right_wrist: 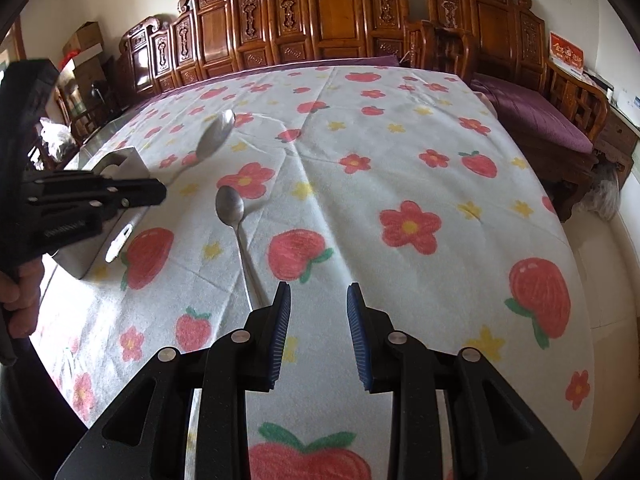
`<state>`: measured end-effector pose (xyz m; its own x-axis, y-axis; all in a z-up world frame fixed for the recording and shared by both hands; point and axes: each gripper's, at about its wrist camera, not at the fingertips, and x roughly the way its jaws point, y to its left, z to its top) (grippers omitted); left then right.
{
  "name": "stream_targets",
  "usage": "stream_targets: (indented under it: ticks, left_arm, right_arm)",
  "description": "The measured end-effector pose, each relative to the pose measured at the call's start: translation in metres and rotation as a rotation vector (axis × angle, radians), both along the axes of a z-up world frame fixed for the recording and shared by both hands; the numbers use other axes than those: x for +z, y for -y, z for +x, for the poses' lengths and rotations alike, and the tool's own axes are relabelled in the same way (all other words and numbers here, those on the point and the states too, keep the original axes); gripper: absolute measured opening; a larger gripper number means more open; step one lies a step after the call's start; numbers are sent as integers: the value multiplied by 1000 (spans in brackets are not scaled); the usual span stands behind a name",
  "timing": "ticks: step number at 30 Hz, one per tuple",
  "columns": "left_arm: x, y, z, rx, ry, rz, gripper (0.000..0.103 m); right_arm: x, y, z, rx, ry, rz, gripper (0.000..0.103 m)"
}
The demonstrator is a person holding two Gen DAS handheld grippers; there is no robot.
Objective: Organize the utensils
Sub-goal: 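Lift the steel spoon with the left gripper while the right grasps the other steel spoon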
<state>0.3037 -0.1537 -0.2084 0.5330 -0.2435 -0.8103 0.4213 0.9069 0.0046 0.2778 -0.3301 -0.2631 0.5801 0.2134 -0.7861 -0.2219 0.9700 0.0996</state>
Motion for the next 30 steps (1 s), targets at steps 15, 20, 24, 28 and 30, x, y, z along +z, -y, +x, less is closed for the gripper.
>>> stream_targets:
  ticks: [15,20,24,28,30]
  left_arm:
    - [37,-57,-20,45,64,-49,6]
    - [46,-71,-24,57,84,-58,6]
    - [52,-78,-27,64,95,-62,6]
    - [55,-84,-29,70,102,-62,6]
    - [57,-87,-31,75,105,-63,6]
  right_arm:
    - [-17,-86,81,134,-31,7,46]
    - [-28,-101,97,153,-56,-16,46]
    - [-32,-109,100,166,-51,-66,46]
    - [-32,-113,98,172,-39,-109,32]
    - [-33,-113,98,182,-46,-113,32]
